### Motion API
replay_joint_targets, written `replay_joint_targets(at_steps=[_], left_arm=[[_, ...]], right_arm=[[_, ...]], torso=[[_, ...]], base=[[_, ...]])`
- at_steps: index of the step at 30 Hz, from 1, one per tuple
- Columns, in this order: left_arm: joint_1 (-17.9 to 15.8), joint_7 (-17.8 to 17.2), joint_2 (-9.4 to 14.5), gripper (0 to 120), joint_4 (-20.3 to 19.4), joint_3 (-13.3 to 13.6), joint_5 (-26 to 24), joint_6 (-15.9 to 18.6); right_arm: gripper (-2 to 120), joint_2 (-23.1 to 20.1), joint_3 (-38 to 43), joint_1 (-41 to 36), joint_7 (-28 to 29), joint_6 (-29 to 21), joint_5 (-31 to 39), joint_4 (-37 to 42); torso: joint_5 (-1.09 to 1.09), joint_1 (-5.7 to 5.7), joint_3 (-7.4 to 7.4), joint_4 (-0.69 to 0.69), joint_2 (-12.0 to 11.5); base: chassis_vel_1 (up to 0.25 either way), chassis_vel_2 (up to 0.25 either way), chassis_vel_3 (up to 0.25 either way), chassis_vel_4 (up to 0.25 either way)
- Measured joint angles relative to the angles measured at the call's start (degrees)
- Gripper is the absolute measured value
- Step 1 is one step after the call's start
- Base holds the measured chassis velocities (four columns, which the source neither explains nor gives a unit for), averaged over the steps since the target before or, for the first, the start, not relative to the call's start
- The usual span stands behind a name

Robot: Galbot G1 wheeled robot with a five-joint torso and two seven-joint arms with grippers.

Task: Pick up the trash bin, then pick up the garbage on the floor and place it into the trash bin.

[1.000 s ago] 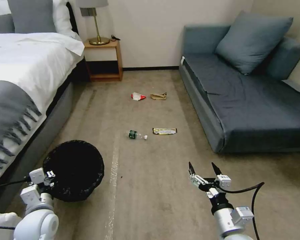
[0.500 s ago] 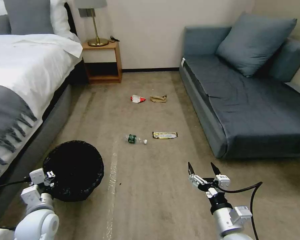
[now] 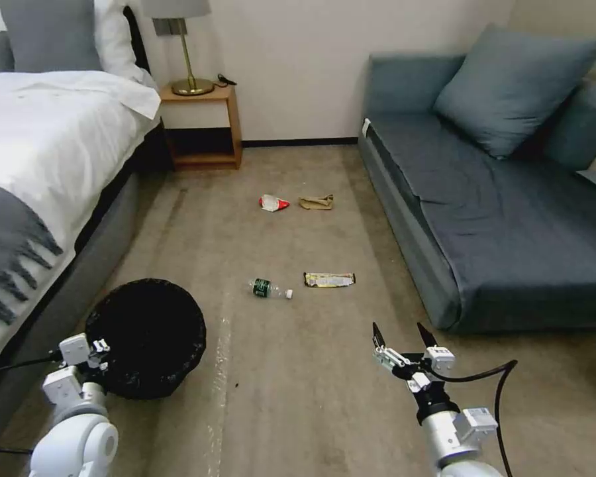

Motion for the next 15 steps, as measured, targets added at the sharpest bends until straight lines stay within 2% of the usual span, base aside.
replay_joint_targets(at_steps=[15], left_arm=[[0.5, -0.1, 0.0, 7, 0.4, 0.0, 0.0, -0.3]], right_arm=[[100, -0.1, 0.0, -0.5, 0.0, 0.0, -0.4, 0.0]], torso=[[0.01, 0.0, 0.0, 0.0, 0.0]], base=[[-0.099, 0.099, 0.1, -0.102]])
